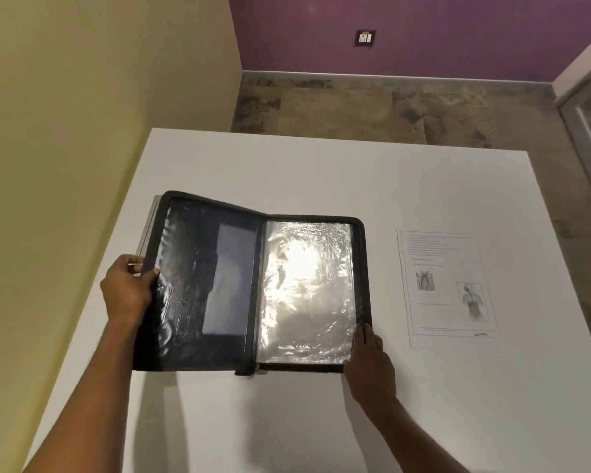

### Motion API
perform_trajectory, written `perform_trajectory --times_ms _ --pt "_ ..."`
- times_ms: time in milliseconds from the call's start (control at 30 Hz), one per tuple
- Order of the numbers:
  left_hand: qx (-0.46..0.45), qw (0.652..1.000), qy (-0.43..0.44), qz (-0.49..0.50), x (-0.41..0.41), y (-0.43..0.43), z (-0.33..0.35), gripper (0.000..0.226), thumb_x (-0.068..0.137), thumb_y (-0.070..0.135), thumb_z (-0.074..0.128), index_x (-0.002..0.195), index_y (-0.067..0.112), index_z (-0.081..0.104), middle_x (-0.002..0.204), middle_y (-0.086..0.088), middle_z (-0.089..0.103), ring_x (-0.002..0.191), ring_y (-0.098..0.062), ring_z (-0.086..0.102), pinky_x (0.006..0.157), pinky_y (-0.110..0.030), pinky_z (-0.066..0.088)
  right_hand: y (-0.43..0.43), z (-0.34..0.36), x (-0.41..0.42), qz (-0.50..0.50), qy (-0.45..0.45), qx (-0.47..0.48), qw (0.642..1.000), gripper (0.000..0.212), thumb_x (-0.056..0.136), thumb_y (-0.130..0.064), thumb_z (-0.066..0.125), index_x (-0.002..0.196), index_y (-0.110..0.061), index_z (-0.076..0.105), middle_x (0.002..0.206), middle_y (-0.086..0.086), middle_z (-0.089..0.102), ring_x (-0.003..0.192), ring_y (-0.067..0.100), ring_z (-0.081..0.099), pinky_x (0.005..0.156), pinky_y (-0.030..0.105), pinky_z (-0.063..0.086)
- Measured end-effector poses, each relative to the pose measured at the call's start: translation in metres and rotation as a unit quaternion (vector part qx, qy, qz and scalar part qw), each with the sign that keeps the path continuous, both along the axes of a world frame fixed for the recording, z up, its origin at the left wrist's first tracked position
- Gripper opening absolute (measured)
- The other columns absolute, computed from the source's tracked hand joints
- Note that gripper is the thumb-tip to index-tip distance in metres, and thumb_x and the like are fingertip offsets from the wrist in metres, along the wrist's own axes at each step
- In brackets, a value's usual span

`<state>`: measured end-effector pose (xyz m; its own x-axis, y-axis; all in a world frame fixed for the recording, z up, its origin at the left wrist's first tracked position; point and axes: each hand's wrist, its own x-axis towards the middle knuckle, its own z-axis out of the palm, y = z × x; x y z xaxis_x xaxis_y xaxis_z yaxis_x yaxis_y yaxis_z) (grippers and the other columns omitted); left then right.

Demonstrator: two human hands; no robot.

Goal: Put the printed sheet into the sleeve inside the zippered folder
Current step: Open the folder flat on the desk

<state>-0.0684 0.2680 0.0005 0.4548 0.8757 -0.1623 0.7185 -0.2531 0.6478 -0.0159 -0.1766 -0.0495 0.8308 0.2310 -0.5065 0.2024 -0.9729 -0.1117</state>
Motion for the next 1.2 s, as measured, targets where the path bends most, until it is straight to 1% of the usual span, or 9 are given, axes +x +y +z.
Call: perform_trajectory --times_ms 200,333,467,633,733,833,967,1067,1200 --pt "0.028 0.990 0.111 -0.076 -0.007 -0.006 -0.022 0.030 0.088 -0.003 0.074 0.117 -0.007 0.071 0.106 -0.029 0.074 0.084 -0.044 0.069 0.080 -0.048 0.055 -0.001 -0.002 -0.002 -0.015 -0.002 0.023 1.000 0.075 0.099 -0.015 0.047 0.164 -0.010 0.010 0.172 0.007 0.014 0.154 0.021 0.026 0.116 0.029 0.039" --pt "0.015 0.977 0.180 -0.117 -0.011 -0.022 -0.038 0.029 0.096 -0.002 0.065 0.125 -0.004 0.064 0.119 -0.027 0.071 0.106 -0.051 0.067 0.096 -0.060 0.054 0.001 -0.002 -0.004 -0.026 0.002 0.029 0.999 0.077 0.098 -0.015 0.049 0.164 -0.010 0.010 0.173 0.007 0.011 0.156 0.021 0.024 0.115 0.030 0.041" --pt "-0.032 0.964 0.222 -0.146 -0.018 -0.031 -0.052 0.036 0.103 0.003 0.057 0.138 -0.001 0.055 0.138 -0.024 0.062 0.127 -0.048 0.058 0.111 -0.057 0.047 0.002 -0.004 -0.005 -0.030 0.010 0.027 0.999 0.082 0.096 -0.020 0.056 0.163 -0.010 0.010 0.173 0.008 0.011 0.156 0.023 0.023 0.113 0.033 0.043" --pt "-0.036 0.960 0.233 -0.151 -0.023 -0.038 -0.057 0.044 0.105 0.008 0.055 0.147 0.001 0.045 0.149 -0.022 0.052 0.137 -0.046 0.051 0.116 -0.056 0.042 0.000 -0.005 -0.005 -0.029 0.001 0.040 0.999 0.080 0.097 -0.025 0.055 0.162 -0.009 0.011 0.171 0.007 0.017 0.152 0.024 0.029 0.110 0.035 0.045" --pt "-0.013 0.964 0.224 -0.140 -0.020 -0.049 -0.055 0.052 0.102 0.008 0.059 0.150 -0.001 0.041 0.155 -0.023 0.044 0.144 -0.045 0.043 0.119 -0.057 0.038 -0.002 0.003 -0.005 -0.054 -0.006 0.076 0.996 0.075 0.100 -0.028 0.053 0.162 -0.011 0.016 0.167 0.005 0.029 0.147 0.023 0.040 0.110 0.036 0.046" --pt "0.030 0.968 0.204 -0.141 -0.010 -0.077 -0.049 0.061 0.098 0.009 0.065 0.152 -0.002 0.039 0.161 -0.024 0.036 0.148 -0.045 0.036 0.123 -0.057 0.031 -0.009 0.019 -0.002 -0.106 -0.026 0.140 0.984 0.064 0.093 -0.020 0.063 0.152 -0.011 0.039 0.145 0.005 0.053 0.125 0.026 0.060 0.099 0.037 0.055" --pt "0.071 0.966 0.178 -0.175 0.011 -0.141 -0.040 0.061 0.103 0.013 0.056 0.158 0.000 0.031 0.167 -0.020 0.026 0.155 -0.038 0.026 0.127 -0.047 0.022 -0.029 0.032 0.009 -0.106 -0.089 0.179 0.974 0.042 0.079 -0.002 0.072 0.120 0.002 0.066 0.102 0.016 0.070 0.086 0.034 0.071 0.070 0.039 0.064" --pt "0.032 0.974 0.125 -0.188 0.036 -0.204 -0.032 0.067 0.104 0.009 0.053 0.162 0.001 0.021 0.171 -0.014 0.019 0.158 -0.032 0.020 0.128 -0.039 0.019 -0.051 0.042 0.033 -0.180 -0.043 0.215 0.959 0.050 0.090 -0.022 0.066 0.137 -0.013 0.052 0.124 0.011 0.065 0.105 0.032 0.066 0.086 0.031 0.054" --pt "-0.040 0.977 0.033 -0.208 0.073 -0.298 -0.022 0.066 0.100 -0.003 0.049 0.161 0.000 0.024 0.167 -0.015 0.029 0.155 -0.031 0.029 0.127 -0.043 0.027 -0.091 0.044 0.070 -0.213 -0.032 0.217 0.952 0.062 0.096 -0.026 0.059 0.152 -0.014 0.036 0.147 0.011 0.051 0.130 0.034 0.055 0.105 0.044 0.049"
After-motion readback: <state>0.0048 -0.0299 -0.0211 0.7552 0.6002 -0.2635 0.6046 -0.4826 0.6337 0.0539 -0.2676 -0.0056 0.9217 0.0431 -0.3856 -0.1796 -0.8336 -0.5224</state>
